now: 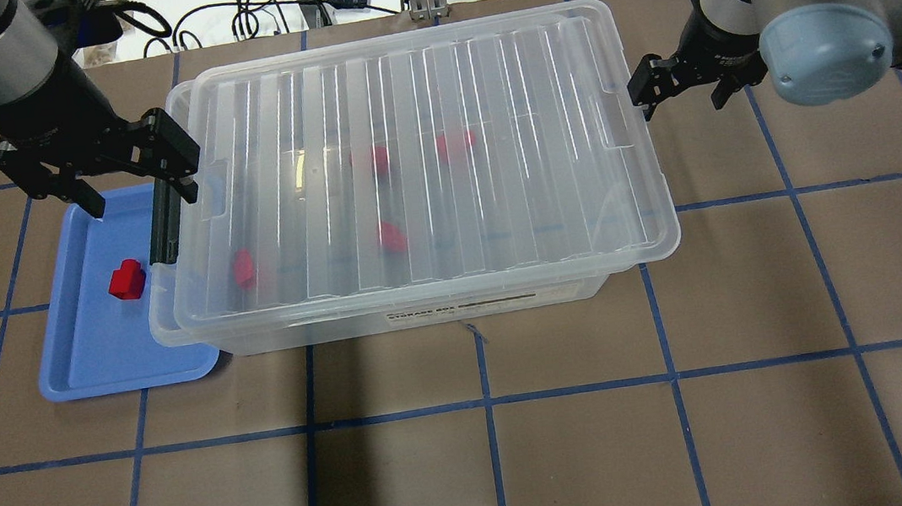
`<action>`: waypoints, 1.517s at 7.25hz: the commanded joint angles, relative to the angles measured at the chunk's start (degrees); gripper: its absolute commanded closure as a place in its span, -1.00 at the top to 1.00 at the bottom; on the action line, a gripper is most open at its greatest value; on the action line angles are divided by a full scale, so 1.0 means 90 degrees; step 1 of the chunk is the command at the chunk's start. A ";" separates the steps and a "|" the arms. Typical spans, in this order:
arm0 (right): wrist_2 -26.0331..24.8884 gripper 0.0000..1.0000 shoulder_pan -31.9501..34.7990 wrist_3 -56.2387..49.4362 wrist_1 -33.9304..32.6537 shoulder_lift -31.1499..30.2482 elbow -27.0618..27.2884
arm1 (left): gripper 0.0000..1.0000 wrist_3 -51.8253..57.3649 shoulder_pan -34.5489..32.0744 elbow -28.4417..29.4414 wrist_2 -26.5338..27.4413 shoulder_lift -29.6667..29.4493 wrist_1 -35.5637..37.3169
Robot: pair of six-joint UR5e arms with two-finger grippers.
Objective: Place red block in blue tray from box
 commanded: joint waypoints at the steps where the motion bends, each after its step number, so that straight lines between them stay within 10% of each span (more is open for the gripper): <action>1: -0.0105 1.00 0.0005 0.0010 0.0000 -0.0058 -0.0213 | 1.00 0.0001 -0.0003 0.0003 -0.0069 -0.0008 0.0000; 5: -0.0116 1.00 0.0150 0.0836 0.2280 -0.1287 -0.1151 | 1.00 0.0001 -0.0003 0.0003 -0.0059 -0.0037 0.0019; 11: -0.0145 1.00 0.0484 0.1230 0.2549 -0.1485 -0.1104 | 1.00 -0.0009 -0.0003 0.0003 -0.0040 -0.0047 0.0010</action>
